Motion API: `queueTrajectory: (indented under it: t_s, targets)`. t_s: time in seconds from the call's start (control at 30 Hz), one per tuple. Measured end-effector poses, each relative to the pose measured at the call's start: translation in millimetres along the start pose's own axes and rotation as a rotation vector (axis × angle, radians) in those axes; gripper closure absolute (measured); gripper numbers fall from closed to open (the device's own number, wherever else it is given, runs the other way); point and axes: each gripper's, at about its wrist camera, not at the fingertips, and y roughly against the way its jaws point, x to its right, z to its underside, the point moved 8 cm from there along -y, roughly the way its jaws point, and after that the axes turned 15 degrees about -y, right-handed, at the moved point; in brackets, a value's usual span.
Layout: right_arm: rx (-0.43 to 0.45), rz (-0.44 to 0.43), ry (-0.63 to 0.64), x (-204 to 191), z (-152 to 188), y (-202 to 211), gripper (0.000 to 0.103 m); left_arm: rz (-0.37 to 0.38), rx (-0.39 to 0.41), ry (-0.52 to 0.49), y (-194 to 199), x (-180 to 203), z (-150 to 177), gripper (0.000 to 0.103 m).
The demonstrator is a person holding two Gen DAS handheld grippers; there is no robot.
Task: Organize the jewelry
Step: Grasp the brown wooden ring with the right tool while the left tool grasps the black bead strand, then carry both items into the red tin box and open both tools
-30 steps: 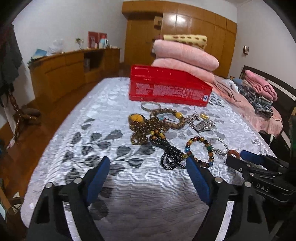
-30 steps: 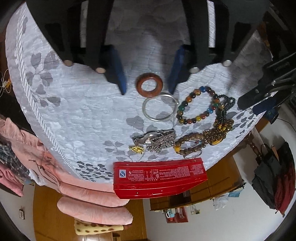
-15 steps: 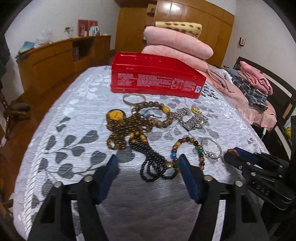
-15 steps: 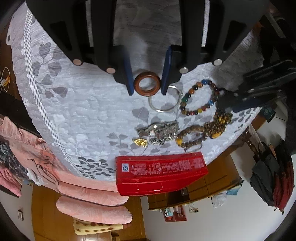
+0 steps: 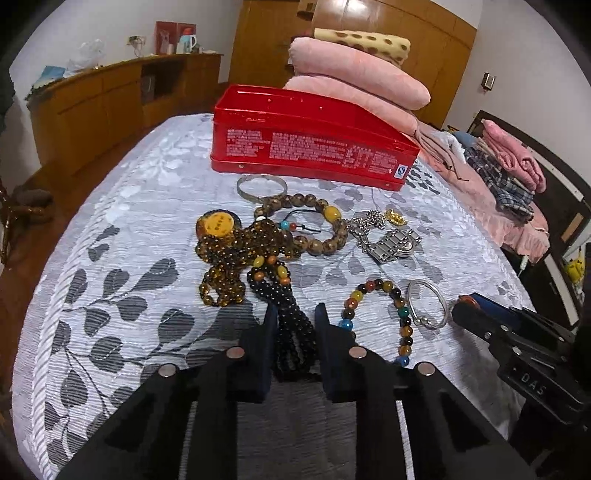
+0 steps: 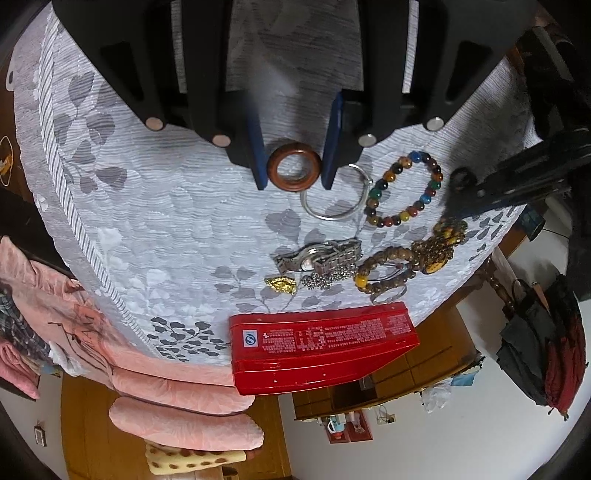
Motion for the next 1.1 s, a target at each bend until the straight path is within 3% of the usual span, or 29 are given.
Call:
queueTrajectory:
  t_s: [0.2,0.4,0.57,0.8,0.93,1.1]
  targets:
    - [-0.006,0.029,0.013,-1.0,1.4,-3.1,0.074,0.011,-0.010,0.025,18.3,-10.6,15.6,0.084]
    - [-0.002,0.036,0.007,0.9,0.5,-1.1,0.075,0.001,-0.020,0.023,15.8,-12.6,19.0,0.076]
    - [0.046,0.008,0.028,-7.5,-12.9,12.9,0.075,0.022,0.012,0.049,16.1,-14.9,16.7,0.085]
    - [0.142,-0.039,0.063,-26.5,-73.2,26.0,0.075,0.035,0.108,0.045,40.6,-14.6,-5.5,0.089]
    - [0.178,-0.067,0.069,-38.3,-121.7,19.2,0.075,0.042,0.175,0.020,48.0,-17.3,-41.5,0.089]
    - [0.182,-0.070,0.062,-49.0,-179.7,-17.6,0.075,0.022,0.258,-0.033,49.8,-23.4,-102.3,0.089]
